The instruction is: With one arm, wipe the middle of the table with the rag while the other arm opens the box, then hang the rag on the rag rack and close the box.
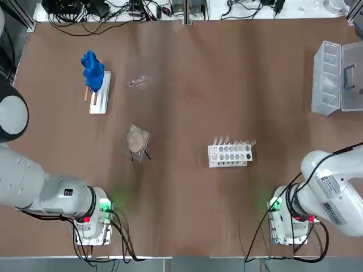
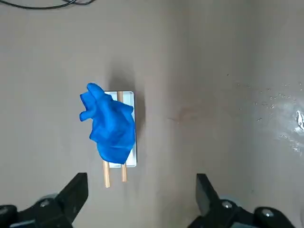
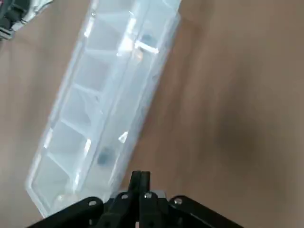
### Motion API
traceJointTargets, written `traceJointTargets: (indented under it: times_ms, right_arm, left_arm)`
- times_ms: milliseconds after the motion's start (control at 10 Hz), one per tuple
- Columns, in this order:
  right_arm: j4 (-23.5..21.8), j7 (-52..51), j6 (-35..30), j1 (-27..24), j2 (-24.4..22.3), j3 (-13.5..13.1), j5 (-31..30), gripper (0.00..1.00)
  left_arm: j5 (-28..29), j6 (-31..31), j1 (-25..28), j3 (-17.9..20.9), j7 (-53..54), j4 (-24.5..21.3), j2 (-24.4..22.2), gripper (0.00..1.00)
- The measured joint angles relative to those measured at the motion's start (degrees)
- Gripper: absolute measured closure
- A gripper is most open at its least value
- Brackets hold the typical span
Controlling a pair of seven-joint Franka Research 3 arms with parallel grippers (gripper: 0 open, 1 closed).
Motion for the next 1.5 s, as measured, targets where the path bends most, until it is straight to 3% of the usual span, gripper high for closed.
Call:
traceJointTargets:
  times_ms: [200, 500, 800, 1500]
  right_arm:
    - [2.1, 1.9, -4.0, 0.3, -0.3, 2.7, 0.2, 0.99]
    - [2.3, 6.5, -3.9, 3.3, -0.3, 8.2, 0.3, 0.99]
    - [3.1, 10.6, -0.5, 8.4, -0.4, 8.4, 0.2, 0.99]
    - [0.4, 10.7, 8.1, 9.4, -0.2, 8.2, -2.1, 0.99]
  left_arm:
    - [0.0, 0.4, 0.0, 0.0, 0.0, 0.0, 0.0, 0.0]
    - [0.0, 0.7, 0.0, 0.0, 0.0, 0.0, 0.1, 0.0]
    - [0.0, 1.0, 0.0, 0.0, 0.0, 0.0, 0.4, 0.0]
    - [0.0, 1.2, 0.0, 0.0, 0.0, 0.0, 0.6, 0.0]
